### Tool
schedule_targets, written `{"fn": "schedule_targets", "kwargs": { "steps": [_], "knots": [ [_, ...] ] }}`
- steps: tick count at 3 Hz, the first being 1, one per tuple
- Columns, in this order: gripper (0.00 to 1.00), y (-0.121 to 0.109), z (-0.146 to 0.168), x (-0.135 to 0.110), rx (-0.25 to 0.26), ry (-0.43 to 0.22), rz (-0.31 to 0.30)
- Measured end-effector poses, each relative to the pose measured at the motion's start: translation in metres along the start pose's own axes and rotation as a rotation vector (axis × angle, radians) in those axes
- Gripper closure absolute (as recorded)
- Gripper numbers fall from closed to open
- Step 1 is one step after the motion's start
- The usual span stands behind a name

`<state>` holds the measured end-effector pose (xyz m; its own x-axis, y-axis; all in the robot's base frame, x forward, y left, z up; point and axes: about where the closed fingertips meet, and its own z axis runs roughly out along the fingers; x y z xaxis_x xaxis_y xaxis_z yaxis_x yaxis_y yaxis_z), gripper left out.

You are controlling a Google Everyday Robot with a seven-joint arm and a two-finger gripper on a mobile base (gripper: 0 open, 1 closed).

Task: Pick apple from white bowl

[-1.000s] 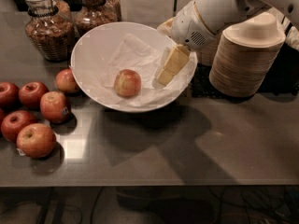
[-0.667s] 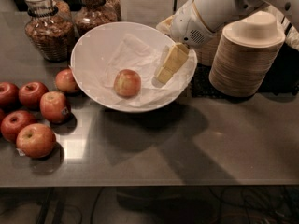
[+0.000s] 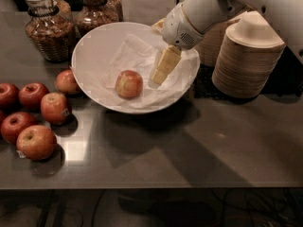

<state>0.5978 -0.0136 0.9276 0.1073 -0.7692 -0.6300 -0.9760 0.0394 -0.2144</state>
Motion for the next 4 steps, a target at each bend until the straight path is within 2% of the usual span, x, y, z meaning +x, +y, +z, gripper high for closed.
{"fn": "schedule_targets", "kwargs": {
  "steps": [2,3,4],
  "knots": [
    [0.00,0.001,0.029,0.006,-0.036,0.006,0.009],
    [0.00,0.003,0.052,0.001,-0.078,0.017,-0.033],
    [0.00,0.011,0.080,-0.003,-0.151,0.032,-0.082]
  ]
}}
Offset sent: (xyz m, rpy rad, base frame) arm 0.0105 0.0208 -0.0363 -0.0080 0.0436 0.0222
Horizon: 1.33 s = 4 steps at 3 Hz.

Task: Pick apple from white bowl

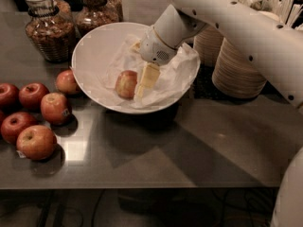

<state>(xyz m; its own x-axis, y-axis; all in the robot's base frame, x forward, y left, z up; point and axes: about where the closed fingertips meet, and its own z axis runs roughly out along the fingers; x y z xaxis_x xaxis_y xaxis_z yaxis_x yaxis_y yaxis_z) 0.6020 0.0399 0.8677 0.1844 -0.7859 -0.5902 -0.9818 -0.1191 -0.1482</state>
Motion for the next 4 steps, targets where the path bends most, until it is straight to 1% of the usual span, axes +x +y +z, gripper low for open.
{"fn": "schedule_targets", "kwargs": {
  "steps": [1,2,3,4],
  "knots": [
    [0.00,0.0058,0.0002,0.0107,0.000,0.004,0.009],
    [0.04,0.0059,0.0002,0.0108,0.000,0.004,0.009],
    [0.23,0.0059,0.0003,0.0108,0.000,0.004,0.009],
    [0.47,0.0059,0.0003,0.0108,0.000,0.004,0.009]
  ]
}}
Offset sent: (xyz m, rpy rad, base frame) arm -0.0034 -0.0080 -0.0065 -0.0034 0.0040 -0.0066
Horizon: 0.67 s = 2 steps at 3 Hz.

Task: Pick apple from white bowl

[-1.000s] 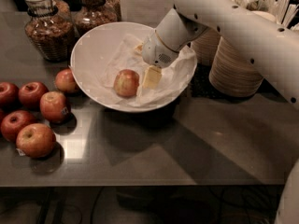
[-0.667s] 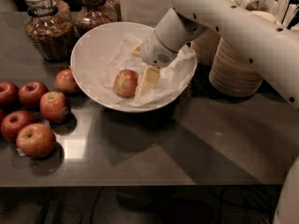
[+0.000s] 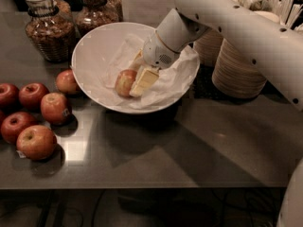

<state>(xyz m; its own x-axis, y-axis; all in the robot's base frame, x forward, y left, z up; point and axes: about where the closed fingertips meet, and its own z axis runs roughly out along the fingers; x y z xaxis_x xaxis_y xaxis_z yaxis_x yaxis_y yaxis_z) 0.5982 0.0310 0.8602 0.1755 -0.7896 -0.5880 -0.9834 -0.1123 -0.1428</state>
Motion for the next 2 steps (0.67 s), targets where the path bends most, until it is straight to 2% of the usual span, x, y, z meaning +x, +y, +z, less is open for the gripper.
{"fn": "schedule_targets", "kwargs": {
  "steps": [2],
  "knots": [
    [0.93,0.0001,-0.0001,-0.0001,0.000,0.000,0.000]
  ]
}}
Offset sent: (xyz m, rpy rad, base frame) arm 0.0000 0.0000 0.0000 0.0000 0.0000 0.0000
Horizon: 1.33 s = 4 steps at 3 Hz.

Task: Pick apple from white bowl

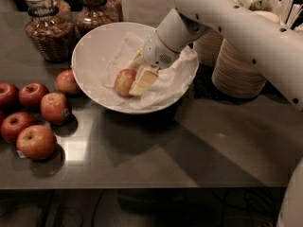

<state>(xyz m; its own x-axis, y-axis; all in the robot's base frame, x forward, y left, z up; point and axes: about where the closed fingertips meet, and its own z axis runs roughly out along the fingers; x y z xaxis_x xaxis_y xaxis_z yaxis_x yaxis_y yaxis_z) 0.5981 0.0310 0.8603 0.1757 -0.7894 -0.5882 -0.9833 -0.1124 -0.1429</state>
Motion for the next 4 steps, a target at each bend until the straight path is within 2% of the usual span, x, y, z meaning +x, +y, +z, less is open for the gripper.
{"fn": "schedule_targets", "kwargs": {
  "steps": [1,2,4],
  "knots": [
    [1.00,0.000,-0.001,-0.001,0.000,-0.002,-0.001],
    [1.00,0.000,-0.021,-0.011,0.034,-0.024,-0.021],
    [1.00,0.002,-0.117,-0.046,0.205,-0.098,-0.107]
  ]
}}
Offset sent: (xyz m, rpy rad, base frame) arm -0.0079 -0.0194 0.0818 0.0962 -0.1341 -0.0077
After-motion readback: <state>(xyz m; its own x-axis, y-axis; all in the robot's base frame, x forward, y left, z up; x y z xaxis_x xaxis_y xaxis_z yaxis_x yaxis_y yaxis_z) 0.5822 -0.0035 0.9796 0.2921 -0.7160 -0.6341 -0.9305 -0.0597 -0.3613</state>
